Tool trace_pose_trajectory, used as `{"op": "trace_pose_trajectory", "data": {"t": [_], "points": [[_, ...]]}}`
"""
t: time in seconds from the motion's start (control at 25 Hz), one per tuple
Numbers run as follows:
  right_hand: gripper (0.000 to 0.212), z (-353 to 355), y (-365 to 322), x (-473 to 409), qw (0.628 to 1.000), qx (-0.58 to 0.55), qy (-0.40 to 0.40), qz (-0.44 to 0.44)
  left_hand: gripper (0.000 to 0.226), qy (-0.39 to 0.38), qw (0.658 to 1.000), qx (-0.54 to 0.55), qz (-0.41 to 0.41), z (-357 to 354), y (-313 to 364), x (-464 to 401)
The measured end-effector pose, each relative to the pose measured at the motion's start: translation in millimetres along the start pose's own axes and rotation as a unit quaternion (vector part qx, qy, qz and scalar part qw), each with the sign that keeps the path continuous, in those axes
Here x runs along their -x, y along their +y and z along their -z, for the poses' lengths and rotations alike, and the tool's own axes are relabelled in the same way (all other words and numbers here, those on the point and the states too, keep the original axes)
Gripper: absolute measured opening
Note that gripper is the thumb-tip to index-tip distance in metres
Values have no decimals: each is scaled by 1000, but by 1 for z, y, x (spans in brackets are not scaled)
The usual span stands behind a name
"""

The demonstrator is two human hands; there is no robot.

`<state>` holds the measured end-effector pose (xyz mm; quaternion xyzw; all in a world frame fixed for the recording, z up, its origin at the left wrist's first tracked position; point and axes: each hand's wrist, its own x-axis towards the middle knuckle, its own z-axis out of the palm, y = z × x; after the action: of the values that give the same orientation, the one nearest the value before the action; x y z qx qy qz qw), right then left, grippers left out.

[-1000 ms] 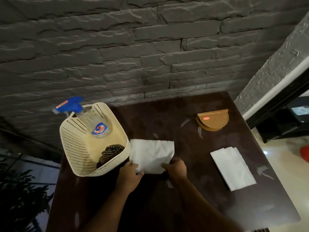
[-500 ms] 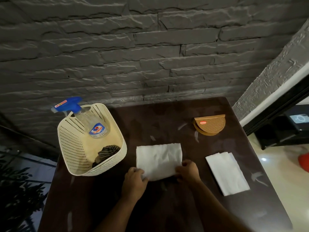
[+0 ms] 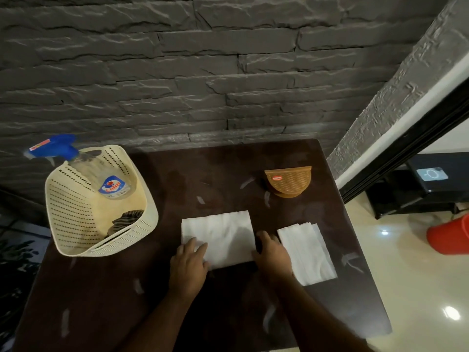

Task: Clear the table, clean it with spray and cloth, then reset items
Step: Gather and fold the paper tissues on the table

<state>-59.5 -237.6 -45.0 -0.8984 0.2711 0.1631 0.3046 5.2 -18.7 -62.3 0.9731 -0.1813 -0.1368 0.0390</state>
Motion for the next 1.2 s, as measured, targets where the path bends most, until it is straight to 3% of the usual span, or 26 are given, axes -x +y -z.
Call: {"op": "trace_pose_trajectory", "data": {"t": [0.08,0.16,0.36,0.48,0.6,0.68,0.8,0.96,1.08,1.2], "points": [[54,-4,-2,-1,994,67,-67,50,44,-20,1000,1,13,-6,0,-1],[51,-7,-1,-1,989,105,-83,66,42,-23,999,8,23,-9,-4,-4],[41,22,28,-6,998,43,32,9,32,31,999,42,1,5,17,-17],[37,54,74,-4,989,23,112,-96,28,-30,987,152,-34,11,67,-23],[59,71,118,2,969,25,114,-219,28,-134,941,310,-25,8,132,-19],[69,68,130,4,967,19,82,-239,38,-207,907,367,8,0,170,-13],[54,56,128,-2,970,-43,75,-229,53,-273,872,403,48,-12,196,-9],[37,61,113,-8,970,-92,35,-221,52,-293,830,464,104,-9,185,-13],[23,77,82,-7,973,-159,60,-155,35,-219,830,500,118,3,163,-15],[19,80,35,-1,951,-298,54,-66,21,-50,878,444,170,16,123,-15]]}}
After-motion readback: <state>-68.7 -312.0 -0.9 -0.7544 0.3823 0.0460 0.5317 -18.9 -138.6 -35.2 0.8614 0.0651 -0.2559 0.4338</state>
